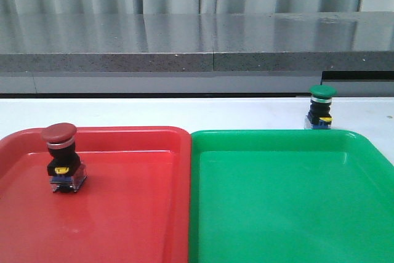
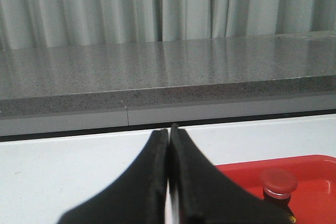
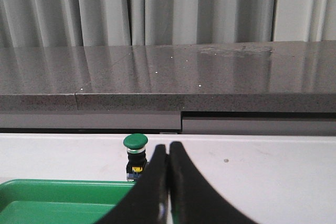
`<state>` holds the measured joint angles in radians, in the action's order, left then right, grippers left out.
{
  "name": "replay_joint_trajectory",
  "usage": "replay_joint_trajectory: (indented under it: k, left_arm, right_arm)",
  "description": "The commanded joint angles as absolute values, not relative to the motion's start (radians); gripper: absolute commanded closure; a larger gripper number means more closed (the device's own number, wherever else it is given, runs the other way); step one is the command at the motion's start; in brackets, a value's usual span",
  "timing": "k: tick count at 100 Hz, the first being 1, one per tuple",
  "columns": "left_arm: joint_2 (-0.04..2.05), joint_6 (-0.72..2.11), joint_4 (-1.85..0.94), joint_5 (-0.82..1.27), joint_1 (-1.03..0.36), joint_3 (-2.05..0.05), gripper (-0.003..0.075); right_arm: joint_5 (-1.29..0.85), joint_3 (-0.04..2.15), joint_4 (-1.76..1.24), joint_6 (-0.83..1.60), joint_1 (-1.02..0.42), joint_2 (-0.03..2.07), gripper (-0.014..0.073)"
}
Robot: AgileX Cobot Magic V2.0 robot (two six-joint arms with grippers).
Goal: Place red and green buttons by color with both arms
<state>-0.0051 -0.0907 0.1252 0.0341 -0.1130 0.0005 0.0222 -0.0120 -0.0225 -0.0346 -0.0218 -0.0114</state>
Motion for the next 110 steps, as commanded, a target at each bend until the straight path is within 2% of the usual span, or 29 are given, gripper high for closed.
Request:
replay_joint_trajectory:
  k: [1,30,56,101,110]
  left_arm:
    - [-0.036,-0.099,0.124,-0.051,-0.111,0.043,0.0739]
    - [-0.036,-0.099,0.124,-0.051,-0.111,0.043,0.0739]
    - [-0.036,-0.099,0.124,-0.051,-0.111,0.043,0.0739]
    - [-0.036,-0.099,0.124,-0.051,-0.111,0.043,0.0739]
    - [-0.036,-0.099,0.124,-0.051,-0.111,0.043,0.0739]
  right_arm:
    - [0.071,0.069,-0.017,-0.033,-0.022,-0.014,0.0704]
    - [-0.378,0.425,-0.073,-0.033,-0.022,0.192,0.0704]
    - [-0.670,0.687,-0.073,-0.033,-0.022,0.449,0.0704]
    - [-0.688,0.740,-0.084,-0.033,-0.022,0.649,0.0697]
    - [-0.703,0.740,-0.084,-0.033,-0.022,0.654,0.0637]
